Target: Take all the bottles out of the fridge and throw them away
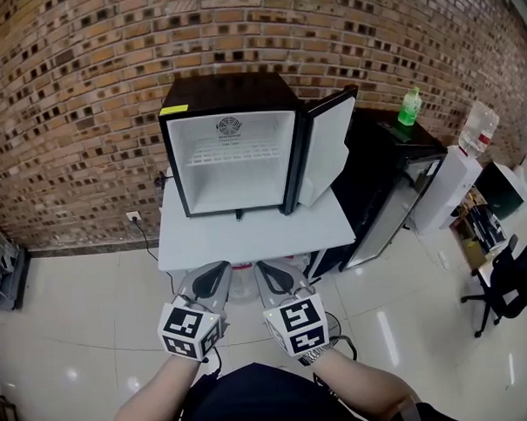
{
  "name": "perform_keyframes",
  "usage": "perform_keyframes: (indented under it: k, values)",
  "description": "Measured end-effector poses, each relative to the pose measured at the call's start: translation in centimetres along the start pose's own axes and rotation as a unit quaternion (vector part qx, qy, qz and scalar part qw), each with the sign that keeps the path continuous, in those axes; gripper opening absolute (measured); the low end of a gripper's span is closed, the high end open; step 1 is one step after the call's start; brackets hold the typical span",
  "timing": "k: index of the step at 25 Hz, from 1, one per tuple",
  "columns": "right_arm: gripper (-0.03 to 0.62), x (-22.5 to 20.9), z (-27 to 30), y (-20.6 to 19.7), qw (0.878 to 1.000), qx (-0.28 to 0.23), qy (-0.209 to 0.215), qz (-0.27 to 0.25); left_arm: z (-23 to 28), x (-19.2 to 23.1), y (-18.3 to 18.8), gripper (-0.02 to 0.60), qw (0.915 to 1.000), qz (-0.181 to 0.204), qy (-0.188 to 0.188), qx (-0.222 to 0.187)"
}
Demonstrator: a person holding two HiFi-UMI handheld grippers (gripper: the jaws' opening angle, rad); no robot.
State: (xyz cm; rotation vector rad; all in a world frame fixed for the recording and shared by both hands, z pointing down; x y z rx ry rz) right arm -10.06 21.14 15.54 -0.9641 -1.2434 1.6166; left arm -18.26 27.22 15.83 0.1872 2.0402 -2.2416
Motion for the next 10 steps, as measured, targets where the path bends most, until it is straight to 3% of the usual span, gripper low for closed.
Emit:
perform_keyframes:
  k: [10]
  values:
    - [0.002,0.23,0.62,-0.29,1.000,-0.001,-0.001,0.001,0.13,0.51,-0.43,0.003,1.0000,0.002,-0.004,0.001]
Point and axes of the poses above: the fingertips, and each gripper's own axes: z forward along the fingers, x to its left, y out of its top, the point moved 4 cm from there along -z, backward along the fingers, and after that the axes turned 10 degrees about z, right-handed, at the moved point
